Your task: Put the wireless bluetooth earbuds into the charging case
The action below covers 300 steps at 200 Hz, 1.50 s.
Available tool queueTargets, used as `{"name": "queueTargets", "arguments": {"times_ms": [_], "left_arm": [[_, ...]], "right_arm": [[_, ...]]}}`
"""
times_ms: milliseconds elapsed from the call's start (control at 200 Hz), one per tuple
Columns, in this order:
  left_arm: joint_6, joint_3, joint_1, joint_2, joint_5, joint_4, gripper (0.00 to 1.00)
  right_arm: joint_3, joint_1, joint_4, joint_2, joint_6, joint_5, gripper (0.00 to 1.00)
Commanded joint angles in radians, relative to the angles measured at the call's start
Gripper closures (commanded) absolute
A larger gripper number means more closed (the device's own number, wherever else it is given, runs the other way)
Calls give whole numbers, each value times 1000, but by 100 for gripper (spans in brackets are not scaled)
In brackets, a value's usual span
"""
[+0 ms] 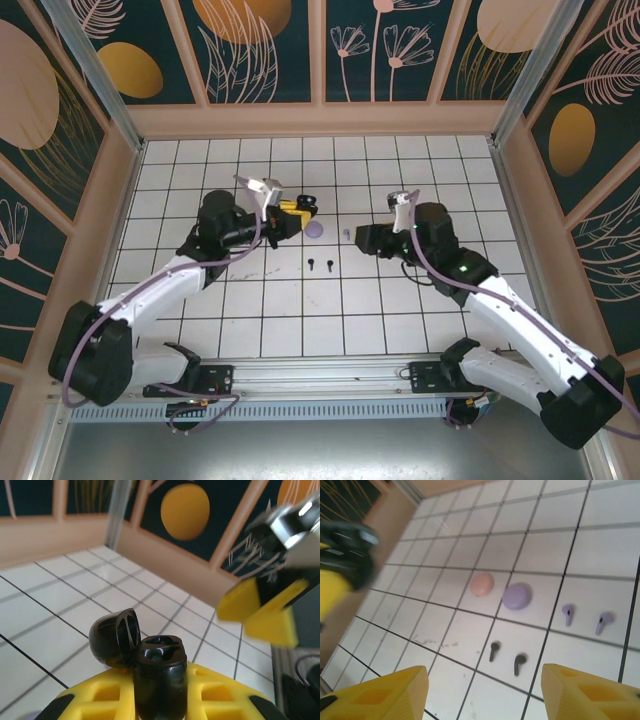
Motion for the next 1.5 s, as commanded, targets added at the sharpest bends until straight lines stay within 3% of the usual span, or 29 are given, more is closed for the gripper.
{"name": "queueTargets", "arguments": {"times_ms": [0,125,315,651,1496], "left_arm": [[-40,-57,-2,-85,-158,175,100],[-48,-123,-2,-155,-256,242,100],[-44,-142,-2,-196,-307,230,100],[-49,-224,-2,-200,-361,361,100],[-95,-302,44,-254,-503,447,100]], "right_arm": [[-11,51,12,69,88,73,39],[15,89,30,161,120,102,39],[112,132,-8,326,188,159,39],[300,214,-146,583,256,267,43],[626,302,-316,1027,268,346,55]]}}
